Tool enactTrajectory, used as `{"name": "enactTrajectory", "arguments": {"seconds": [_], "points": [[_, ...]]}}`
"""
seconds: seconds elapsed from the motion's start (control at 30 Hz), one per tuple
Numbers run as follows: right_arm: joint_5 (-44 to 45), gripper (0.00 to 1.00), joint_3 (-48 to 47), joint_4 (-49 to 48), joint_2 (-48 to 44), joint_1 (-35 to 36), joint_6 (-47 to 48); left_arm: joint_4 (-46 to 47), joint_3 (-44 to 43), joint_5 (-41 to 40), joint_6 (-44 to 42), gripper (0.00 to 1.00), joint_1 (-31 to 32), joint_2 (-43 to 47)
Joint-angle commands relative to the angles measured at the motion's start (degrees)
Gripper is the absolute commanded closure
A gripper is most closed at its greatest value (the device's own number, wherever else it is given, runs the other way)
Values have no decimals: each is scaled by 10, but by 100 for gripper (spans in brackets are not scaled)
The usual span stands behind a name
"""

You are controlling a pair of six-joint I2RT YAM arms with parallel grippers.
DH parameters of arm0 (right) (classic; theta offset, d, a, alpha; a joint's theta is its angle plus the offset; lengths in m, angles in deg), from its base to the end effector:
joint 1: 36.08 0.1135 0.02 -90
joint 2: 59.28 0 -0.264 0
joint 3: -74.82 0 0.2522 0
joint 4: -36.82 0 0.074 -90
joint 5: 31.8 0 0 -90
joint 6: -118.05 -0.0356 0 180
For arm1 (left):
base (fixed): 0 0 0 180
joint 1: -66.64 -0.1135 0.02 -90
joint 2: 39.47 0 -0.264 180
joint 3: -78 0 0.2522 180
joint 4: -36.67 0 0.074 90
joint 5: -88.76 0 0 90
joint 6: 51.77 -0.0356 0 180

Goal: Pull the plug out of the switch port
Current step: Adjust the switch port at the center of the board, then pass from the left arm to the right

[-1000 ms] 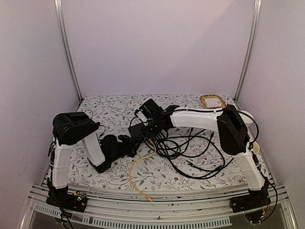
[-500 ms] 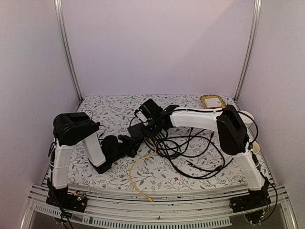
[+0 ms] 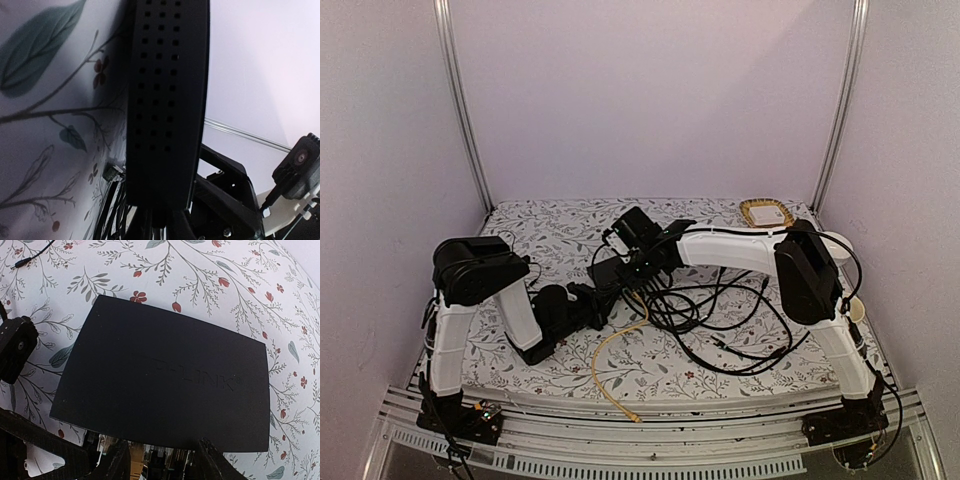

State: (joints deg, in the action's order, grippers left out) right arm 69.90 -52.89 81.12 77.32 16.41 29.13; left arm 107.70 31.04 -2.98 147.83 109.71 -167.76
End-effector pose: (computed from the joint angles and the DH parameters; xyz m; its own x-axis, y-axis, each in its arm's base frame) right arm 0.3261 0.4130 0.1688 -0.4742 -0.6480 -0.5960 -0.7118 0.6805 -0.1736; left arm 0.2414 -0.2242 0.0518 -0.5787 -0.7481 0.3249 -0.3447 -0.1368 -0.9287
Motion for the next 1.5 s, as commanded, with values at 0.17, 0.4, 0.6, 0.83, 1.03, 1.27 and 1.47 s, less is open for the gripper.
{"name": "enactTrajectory", "arguments": {"seconds": [0.17, 0.4, 0.6, 0.83, 1.03, 1.27, 1.47], "points": [[5, 52, 9, -27, 48, -12, -8, -228, 88, 84, 22, 100, 47, -78], [6, 52, 10, -29, 48, -12, -8, -216, 113, 82, 27, 100, 49, -67], [9, 52, 11, -27, 43, -12, -8, -203, 122, 73, 37, 100, 48, -67], [17, 50, 41, -35, 11, -12, -7, -201, 120, 65, 42, 100, 38, -63], [4, 45, 82, -47, -46, -23, -39, -210, 116, 62, 35, 100, 29, -48], [-48, 43, 137, -74, -97, -49, -94, -222, 113, 60, 27, 100, 28, -33], [-100, 39, 181, -92, -131, -69, -138, -220, 113, 57, 28, 100, 26, -26]]}}
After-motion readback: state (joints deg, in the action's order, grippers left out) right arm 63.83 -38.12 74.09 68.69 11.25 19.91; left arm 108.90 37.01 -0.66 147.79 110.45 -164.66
